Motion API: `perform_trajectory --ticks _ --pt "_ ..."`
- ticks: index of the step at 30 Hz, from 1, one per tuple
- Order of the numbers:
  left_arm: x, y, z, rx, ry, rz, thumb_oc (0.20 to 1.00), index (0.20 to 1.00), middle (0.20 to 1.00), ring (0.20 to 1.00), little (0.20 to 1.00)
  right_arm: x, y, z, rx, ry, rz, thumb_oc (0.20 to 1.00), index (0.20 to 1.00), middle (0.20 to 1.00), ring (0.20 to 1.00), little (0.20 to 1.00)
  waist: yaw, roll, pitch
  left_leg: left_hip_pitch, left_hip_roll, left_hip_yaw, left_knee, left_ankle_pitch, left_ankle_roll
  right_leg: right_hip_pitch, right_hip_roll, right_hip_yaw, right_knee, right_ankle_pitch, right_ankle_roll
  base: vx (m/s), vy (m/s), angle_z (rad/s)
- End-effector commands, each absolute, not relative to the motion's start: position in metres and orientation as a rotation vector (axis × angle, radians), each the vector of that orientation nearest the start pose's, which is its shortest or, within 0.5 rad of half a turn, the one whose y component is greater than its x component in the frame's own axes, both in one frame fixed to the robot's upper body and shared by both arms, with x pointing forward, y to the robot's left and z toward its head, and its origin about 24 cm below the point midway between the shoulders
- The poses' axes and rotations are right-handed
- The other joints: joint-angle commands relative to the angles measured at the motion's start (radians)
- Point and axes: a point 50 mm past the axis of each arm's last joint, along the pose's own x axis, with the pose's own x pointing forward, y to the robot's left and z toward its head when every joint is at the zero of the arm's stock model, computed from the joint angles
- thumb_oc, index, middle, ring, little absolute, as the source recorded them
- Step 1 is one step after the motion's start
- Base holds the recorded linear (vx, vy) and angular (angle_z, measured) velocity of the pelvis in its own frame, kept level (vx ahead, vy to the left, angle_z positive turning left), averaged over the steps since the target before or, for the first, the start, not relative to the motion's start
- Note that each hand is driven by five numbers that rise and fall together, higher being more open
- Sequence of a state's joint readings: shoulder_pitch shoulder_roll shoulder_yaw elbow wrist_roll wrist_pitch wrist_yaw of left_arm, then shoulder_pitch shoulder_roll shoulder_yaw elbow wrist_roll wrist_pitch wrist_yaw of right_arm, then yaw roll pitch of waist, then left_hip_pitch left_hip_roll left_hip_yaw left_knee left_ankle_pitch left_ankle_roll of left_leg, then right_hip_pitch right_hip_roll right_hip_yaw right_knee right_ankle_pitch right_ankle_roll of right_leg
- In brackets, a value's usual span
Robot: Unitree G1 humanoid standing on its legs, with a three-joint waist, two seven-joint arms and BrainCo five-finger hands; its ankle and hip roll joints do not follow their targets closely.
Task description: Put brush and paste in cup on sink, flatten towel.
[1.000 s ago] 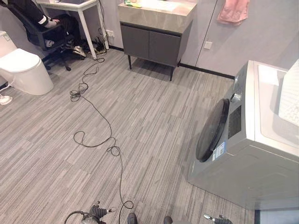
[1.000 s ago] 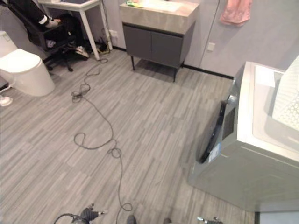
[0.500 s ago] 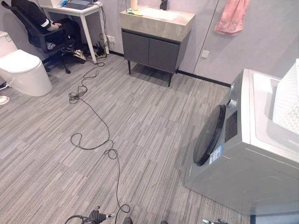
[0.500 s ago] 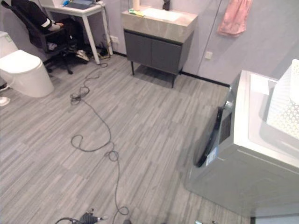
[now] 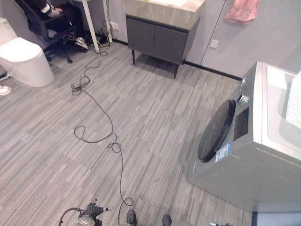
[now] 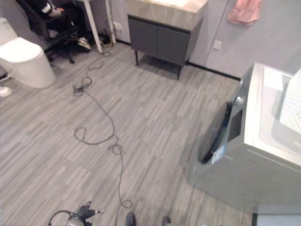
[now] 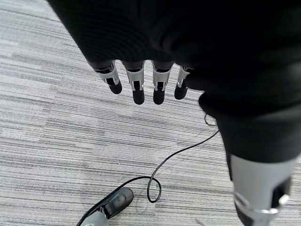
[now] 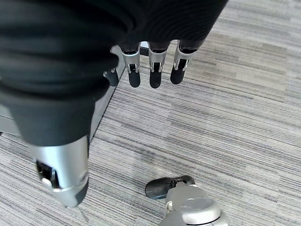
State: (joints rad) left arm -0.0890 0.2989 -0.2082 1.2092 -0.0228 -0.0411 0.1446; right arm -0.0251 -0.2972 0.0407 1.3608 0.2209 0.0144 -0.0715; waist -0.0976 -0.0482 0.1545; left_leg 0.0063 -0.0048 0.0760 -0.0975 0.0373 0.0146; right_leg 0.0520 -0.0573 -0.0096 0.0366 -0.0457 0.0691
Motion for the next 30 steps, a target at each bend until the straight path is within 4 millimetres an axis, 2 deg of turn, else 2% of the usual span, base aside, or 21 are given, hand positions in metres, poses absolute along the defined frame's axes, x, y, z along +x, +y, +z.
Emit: perform_trajectory --ticks 1,2,3,5,6,7,9,12,14,17,19,20,22,23,24,25,26,27,28,30 --pt "0.140 0.258 -0.140 0.471 1.048 0.147 1.000 1.000 1.000 1.000 1.000 0.069 -0.276 -0.155 -0.109 1.288 -0.439 1.000 1.000 1.000 1.000 1.000 -0.009 0.017 -0.002 0.028 -0.075 -0.070 0.120 -0.117 0.038 -0.155 -0.014 0.091 0.281 0.040 0.073 0.07 0.152 0.28" --pt "0.144 0.259 -0.137 0.482 1.031 0.128 1.000 1.000 1.000 1.000 1.000 0.074 -0.277 -0.154 -0.031 1.248 -0.489 1.000 1.000 1.000 1.000 1.000 -0.026 0.020 0.015 0.034 -0.080 -0.074 0.123 -0.121 0.044 -0.194 -0.010 0.111 0.350 0.087 0.066 0.06 0.202 0.38" --pt "0.147 0.261 -0.135 0.485 1.022 0.126 1.000 1.000 1.000 1.000 1.000 0.079 -0.276 -0.153 0.017 1.214 -0.505 1.000 1.000 1.000 1.000 1.000 -0.036 0.025 0.033 0.037 -0.079 -0.082 0.128 -0.122 0.047 -0.235 0.005 0.124 0.417 0.102 0.056 0.03 0.157 0.30" --pt "0.148 0.262 -0.134 0.493 1.022 0.121 1.000 1.000 1.000 1.000 1.000 0.084 -0.273 -0.153 0.083 1.172 -0.528 1.000 1.000 1.000 1.000 1.000 -0.045 0.030 0.043 0.034 -0.078 -0.084 0.137 -0.125 0.049 -0.266 0.022 0.133 0.466 0.087 0.052 0.08 0.105 0.17" --pt "0.145 0.266 -0.135 0.507 1.039 0.118 1.000 1.000 1.000 1.000 1.000 0.082 -0.272 -0.153 0.165 1.134 -0.576 1.000 1.000 1.000 1.000 1.000 -0.076 0.035 0.043 0.062 -0.083 -0.118 0.123 -0.134 0.048 -0.327 0.121 0.172 0.478 0.035 0.046 0.20 0.084 0.15" --pt "0.143 0.269 -0.135 0.508 1.050 0.127 1.000 1.000 1.000 1.000 1.000 0.079 -0.271 -0.154 0.180 1.139 -0.594 1.000 1.000 1.000 1.000 1.000 -0.077 0.032 0.038 0.074 -0.091 -0.118 0.116 -0.136 0.046 -0.340 0.130 0.148 0.430 0.027 0.046 0.31 0.093 0.20" --pt "0.137 0.269 -0.138 0.493 1.073 0.141 1.000 1.000 1.000 1.000 1.000 0.079 -0.274 -0.153 0.151 1.142 -0.595 1.000 1.000 1.000 1.000 1.000 -0.084 0.028 0.027 0.125 -0.104 -0.120 0.090 -0.152 0.040 -0.374 0.119 0.064 0.282 0.051 0.049 0.30 0.015 0.09" --pt "0.140 0.263 -0.139 0.497 1.070 0.112 1.000 1.000 1.000 1.000 1.000 0.074 -0.277 -0.153 0.123 1.152 -0.595 1.000 1.000 1.000 1.000 1.000 -0.135 0.026 0.028 0.200 -0.122 -0.190 0.088 -0.174 0.028 -0.426 0.160 0.096 0.092 0.129 0.073 0.37 -0.018 -0.08" --pt "0.141 0.258 -0.140 0.497 1.067 0.096 1.000 1.000 1.000 1.000 1.000 0.067 -0.275 -0.154 0.110 1.172 -0.590 1.000 1.000 1.000 1.000 1.000 -0.153 0.035 0.037 0.248 -0.113 -0.226 0.088 -0.190 0.014 -0.441 0.154 0.083 0.005 0.162 0.087 0.38 -0.060 0.85" --pt "0.138 0.252 -0.143 0.492 1.071 0.077 1.000 1.000 1.000 1.000 1.000 0.063 -0.273 -0.155 0.096 1.186 -0.581 1.000 1.000 1.000 1.000 1.000 -0.165 0.038 0.033 0.282 -0.113 -0.256 0.095 -0.195 0.003 -0.445 0.144 0.075 -0.026 0.181 0.088 0.26 -0.097 0.63" --pt "0.130 0.241 -0.148 0.473 1.090 0.044 1.000 1.000 1.000 1.000 1.000 0.054 -0.276 -0.156 0.079 1.212 -0.578 1.000 1.000 1.000 1.000 1.000 -0.180 0.049 0.005 0.314 -0.096 -0.282 0.103 -0.190 -0.016 -0.410 0.137 0.079 -0.018 0.207 0.060 0.40 -0.224 0.66" --pt "0.130 0.236 -0.150 0.470 1.095 0.029 1.000 1.000 1.000 1.000 1.000 0.054 -0.278 -0.155 0.074 1.213 -0.582 1.000 1.000 1.000 1.000 1.000 -0.189 0.061 -0.007 0.308 -0.088 -0.292 0.112 -0.170 -0.025 -0.399 0.142 0.097 -0.011 0.211 0.052 0.29 -0.188 1.14" --pt "0.126 0.234 -0.152 0.461 1.109 0.033 1.000 1.000 1.000 1.000 1.000 0.054 -0.282 -0.154 0.067 1.213 -0.587 1.000 1.000 1.000 1.000 1.000 -0.194 0.082 -0.015 0.301 -0.065 -0.304 0.142 -0.122 -0.052 -0.395 0.152 0.085 0.025 0.195 0.039 0.24 -0.169 0.76" --pt "0.126 0.234 -0.152 0.461 1.109 0.032 1.000 1.000 1.000 1.000 1.000 0.054 -0.282 -0.154 0.066 1.213 -0.587 1.000 1.000 1.000 1.000 1.000 -0.195 0.083 -0.016 0.301 -0.064 -0.306 0.141 -0.122 -0.052 -0.396 0.152 0.083 0.026 0.194 0.039 0.31 -0.232 0.11" --pt "0.121 0.231 -0.154 0.441 1.126 0.039 1.000 1.000 1.000 1.000 1.000 0.056 -0.287 -0.152 0.023 1.212 -0.567 1.000 1.000 1.000 1.000 1.000 -0.196 0.104 -0.023 0.299 -0.041 -0.329 0.201 -0.030 -0.099 -0.386 0.168 0.063 0.079 0.156 0.016 0.35 -0.230 0.14" --pt "0.119 0.230 -0.155 0.438 1.132 0.030 1.000 1.000 1.000 1.000 1.000 0.057 -0.290 -0.150 -0.002 1.211 -0.557 1.000 1.000 1.000 1.000 1.000 -0.193 0.114 -0.022 0.290 -0.030 -0.331 0.255 0.014 -0.127 -0.359 0.181 0.064 0.085 0.131 0.005 0.34 -0.232 0.29" --pt "0.119 0.230 -0.155 0.438 1.132 0.030 1.000 1.000 1.000 1.000 1.000 0.057 -0.290 -0.150 -0.001 1.211 -0.556 1.000 1.000 1.000 1.000 1.000 -0.195 0.111 -0.024 0.287 -0.033 -0.333 0.254 0.018 -0.127 -0.360 0.176 0.064 0.083 0.133 0.005 0.32 -0.215 0.42" --pt "0.118 0.231 -0.155 0.454 1.134 0.028 1.000 1.000 1.000 1.000 1.000 0.065 -0.293 -0.148 -0.040 1.191 -0.532 1.000 1.000 1.000 1.000 1.000 -0.189 0.109 -0.024 0.226 -0.038 -0.313 0.405 0.124 -0.166 -0.299 0.182 0.074 0.077 0.103 -0.008 0.32 -0.251 0.27" --pt "0.120 0.232 -0.154 0.458 1.129 0.032 1.000 1.000 1.000 1.000 1.000 0.070 -0.297 -0.145 -0.061 1.170 -0.526 1.000 1.000 1.000 1.000 1.000 -0.181 0.094 -0.015 0.172 -0.037 -0.277 0.529 0.166 -0.176 -0.262 0.174 0.084 0.079 0.090 -0.020 0.41 -0.359 0.18" --pt "0.123 0.235 -0.152 0.437 1.118 0.069 1.000 1.000 1.000 1.000 1.000 0.081 -0.301 -0.141 -0.085 1.139 -0.526 1.000 1.000 1.000 1.000 1.000 -0.152 0.045 0.006 0.062 -0.070 -0.213 0.725 0.176 -0.157 -0.209 0.147 0.118 0.081 0.078 -0.040 0.26 -0.311 -0.10"
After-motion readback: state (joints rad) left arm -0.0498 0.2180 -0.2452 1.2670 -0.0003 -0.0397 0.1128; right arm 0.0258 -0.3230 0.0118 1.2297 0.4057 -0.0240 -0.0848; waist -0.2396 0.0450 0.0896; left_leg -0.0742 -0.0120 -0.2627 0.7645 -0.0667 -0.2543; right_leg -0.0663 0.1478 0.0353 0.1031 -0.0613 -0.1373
